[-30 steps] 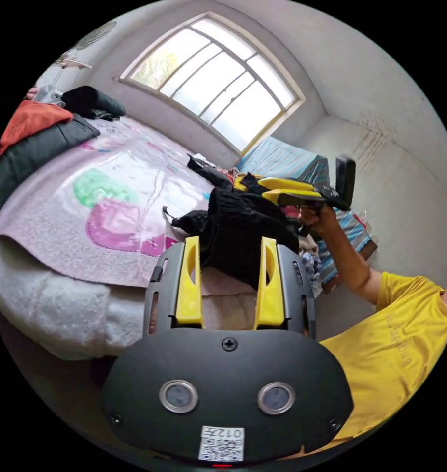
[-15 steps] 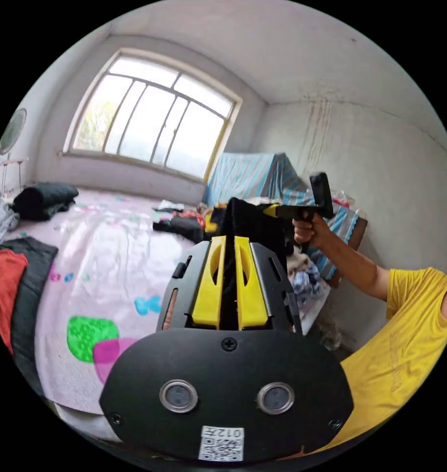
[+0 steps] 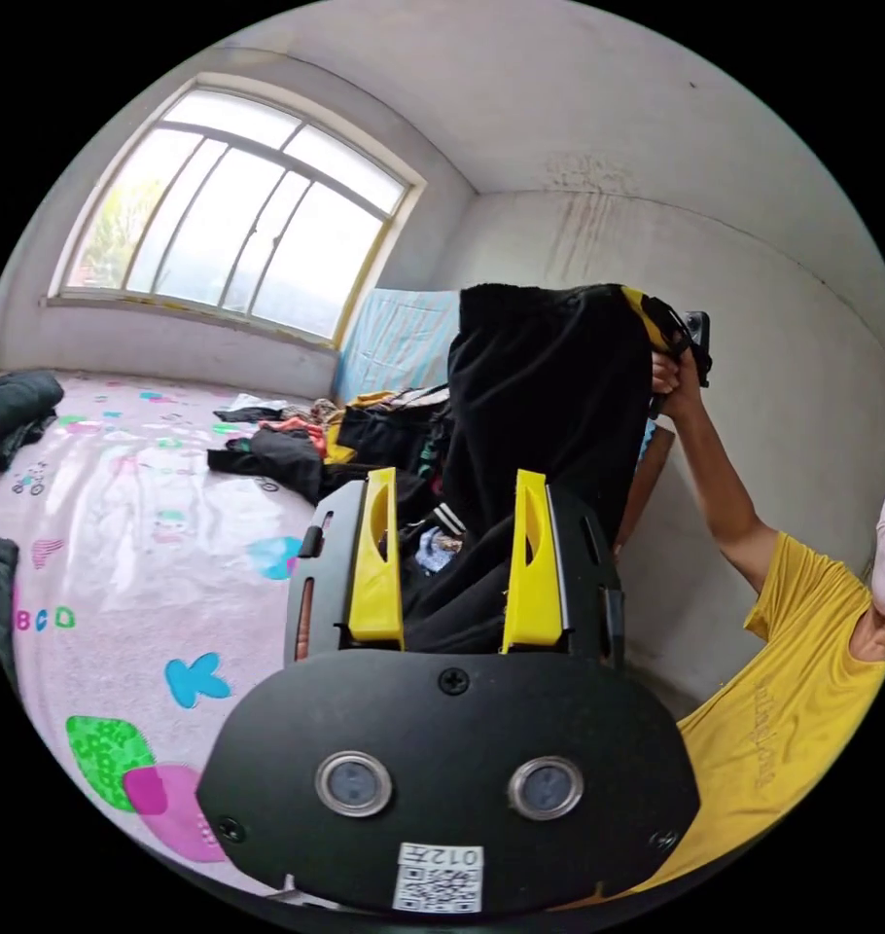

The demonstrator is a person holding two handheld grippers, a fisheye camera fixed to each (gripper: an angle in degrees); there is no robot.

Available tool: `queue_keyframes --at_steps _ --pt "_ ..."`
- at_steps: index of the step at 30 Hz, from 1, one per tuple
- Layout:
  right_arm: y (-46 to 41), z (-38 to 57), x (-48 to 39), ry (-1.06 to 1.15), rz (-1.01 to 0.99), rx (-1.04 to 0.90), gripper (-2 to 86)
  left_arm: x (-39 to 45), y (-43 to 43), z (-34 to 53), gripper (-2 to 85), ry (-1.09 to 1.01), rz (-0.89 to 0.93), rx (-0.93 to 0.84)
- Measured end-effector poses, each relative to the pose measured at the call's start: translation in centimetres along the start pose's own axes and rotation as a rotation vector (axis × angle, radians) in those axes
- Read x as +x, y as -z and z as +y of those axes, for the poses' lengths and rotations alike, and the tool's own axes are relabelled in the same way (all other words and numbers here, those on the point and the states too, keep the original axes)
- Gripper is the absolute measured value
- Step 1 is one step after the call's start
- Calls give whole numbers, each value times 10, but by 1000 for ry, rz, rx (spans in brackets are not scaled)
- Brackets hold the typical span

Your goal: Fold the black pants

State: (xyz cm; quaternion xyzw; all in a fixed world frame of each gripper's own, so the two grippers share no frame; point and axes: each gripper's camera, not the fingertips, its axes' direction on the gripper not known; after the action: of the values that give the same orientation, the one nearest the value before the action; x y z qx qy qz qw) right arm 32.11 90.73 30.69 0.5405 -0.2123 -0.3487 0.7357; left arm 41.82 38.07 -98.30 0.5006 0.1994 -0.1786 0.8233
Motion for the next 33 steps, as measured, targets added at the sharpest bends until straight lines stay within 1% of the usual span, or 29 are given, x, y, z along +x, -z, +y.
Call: queue_keyframes --at_steps 4,6,8,10,12,14,15,16,17,19,21,23,24,26,27,28,30,32,33 --pt "9 38 11 -51 -40 -53 1 19 -55 -12 159 8 114 -36" --pt "10 56 14 -54 -60 -78 1 21 -76 -12 160 31 137 -50" --pt "11 82 19 -66 -113 -98 1 22 -99 -10 162 34 152 -100" --pt "11 101 24 -95 -165 -98 1 17 -131 -2 165 65 211 -182" --pt "13 116 30 -121 -235 -86 1 14 -150 5 160 87 256 -220" --pt "16 135 34 -139 -326 -56 1 15 -164 11 143 84 287 -236" --pt "17 140 35 -142 -342 -49 1 19 -171 15 123 62 329 -250" --pt "18 149 36 -149 -365 -35 1 27 -176 17 83 13 350 -259" --pt "18 158 36 -152 -375 -27 1 32 -176 18 63 -20 351 -264" --pt "21 174 36 -165 -350 -5 1 48 -172 21 38 -90 264 -289" --pt "26 189 34 -159 -302 10 1 50 -157 23 25 -127 166 -274" --pt "26 208 24 -128 -207 -12 2 41 -136 20 16 -104 109 -239" --pt "25 212 20 -113 -194 -21 2 36 -119 16 11 -92 78 -203" --pt "14 230 -11 -9 -196 -50 2 41 -92 11 7 -130 6 -159" --pt "10 235 -22 29 -199 -59 2 50 -75 11 6 -185 -56 -153" --pt "-2 247 -44 101 -213 -89 2 59 -61 15 4 -232 -109 -167" --pt "-25 268 -75 176 -235 -174 2 64 -45 31 3 -241 -166 -215" --pt "-60 303 -104 193 -241 -288 4 58 -36 58 2 -199 -213 -279" --pt "-68 312 -108 176 -247 -310 4 50 -32 80 1 -143 -241 -334"
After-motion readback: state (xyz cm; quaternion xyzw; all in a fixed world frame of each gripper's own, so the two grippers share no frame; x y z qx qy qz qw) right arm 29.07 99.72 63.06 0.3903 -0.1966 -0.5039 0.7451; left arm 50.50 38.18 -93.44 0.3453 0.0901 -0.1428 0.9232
